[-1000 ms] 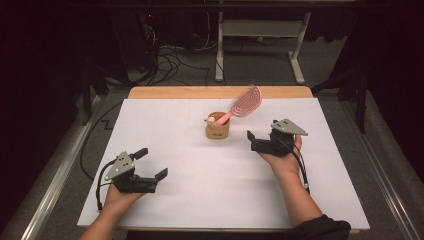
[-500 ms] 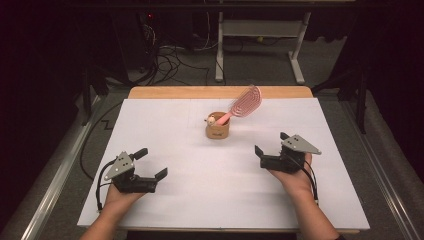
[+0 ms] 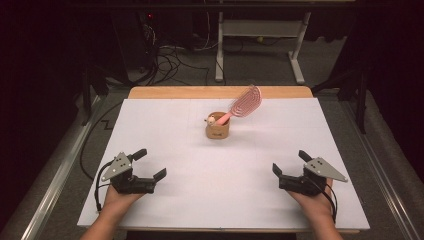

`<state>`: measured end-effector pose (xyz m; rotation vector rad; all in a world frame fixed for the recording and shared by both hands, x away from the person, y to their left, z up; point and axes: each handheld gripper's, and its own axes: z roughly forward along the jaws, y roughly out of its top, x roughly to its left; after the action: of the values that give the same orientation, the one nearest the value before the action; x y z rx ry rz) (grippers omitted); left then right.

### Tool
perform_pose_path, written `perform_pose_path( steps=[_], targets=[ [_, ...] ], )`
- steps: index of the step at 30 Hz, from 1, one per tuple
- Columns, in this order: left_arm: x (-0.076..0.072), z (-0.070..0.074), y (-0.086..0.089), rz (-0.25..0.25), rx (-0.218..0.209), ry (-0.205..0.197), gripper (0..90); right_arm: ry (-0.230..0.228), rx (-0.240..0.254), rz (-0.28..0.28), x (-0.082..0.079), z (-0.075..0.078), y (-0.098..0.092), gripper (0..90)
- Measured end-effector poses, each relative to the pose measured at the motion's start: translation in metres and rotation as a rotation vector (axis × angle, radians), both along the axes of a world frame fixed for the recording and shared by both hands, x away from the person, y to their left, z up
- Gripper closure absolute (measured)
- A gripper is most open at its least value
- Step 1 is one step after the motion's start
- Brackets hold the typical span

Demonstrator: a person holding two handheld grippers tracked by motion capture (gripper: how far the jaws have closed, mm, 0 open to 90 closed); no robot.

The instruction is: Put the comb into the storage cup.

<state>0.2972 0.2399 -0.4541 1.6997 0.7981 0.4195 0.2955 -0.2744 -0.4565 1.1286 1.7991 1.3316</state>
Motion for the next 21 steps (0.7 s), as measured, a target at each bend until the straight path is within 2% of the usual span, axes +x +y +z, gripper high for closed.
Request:
perform_pose_path(
  steps=[2,7,13,17,21],
  targets=[
    [-0.002,0.002,0.0,0.003,-0.016,-0.007,0.0,-0.008,0.004,-0.006,-0.008,0.0,-0.007,0.4],
    [-0.001,0.0,-0.001,0.016,0.003,0.0,0.0,-0.042,0.039,-0.002,-0.022,0.003,-0.017,0.4],
    [-0.001,-0.002,-0.002,0.016,0.021,0.008,0.0,-0.052,0.029,0.013,-0.02,0.002,-0.012,0.4],
    [-0.002,-0.003,-0.002,0.016,0.032,0.003,0.0,-0.052,0.053,-0.003,-0.018,0.003,-0.015,0.4],
    [-0.002,-0.003,-0.001,0.017,0.034,0.002,0.0,-0.059,0.045,-0.012,-0.019,0.004,-0.016,0.4]
  ],
)
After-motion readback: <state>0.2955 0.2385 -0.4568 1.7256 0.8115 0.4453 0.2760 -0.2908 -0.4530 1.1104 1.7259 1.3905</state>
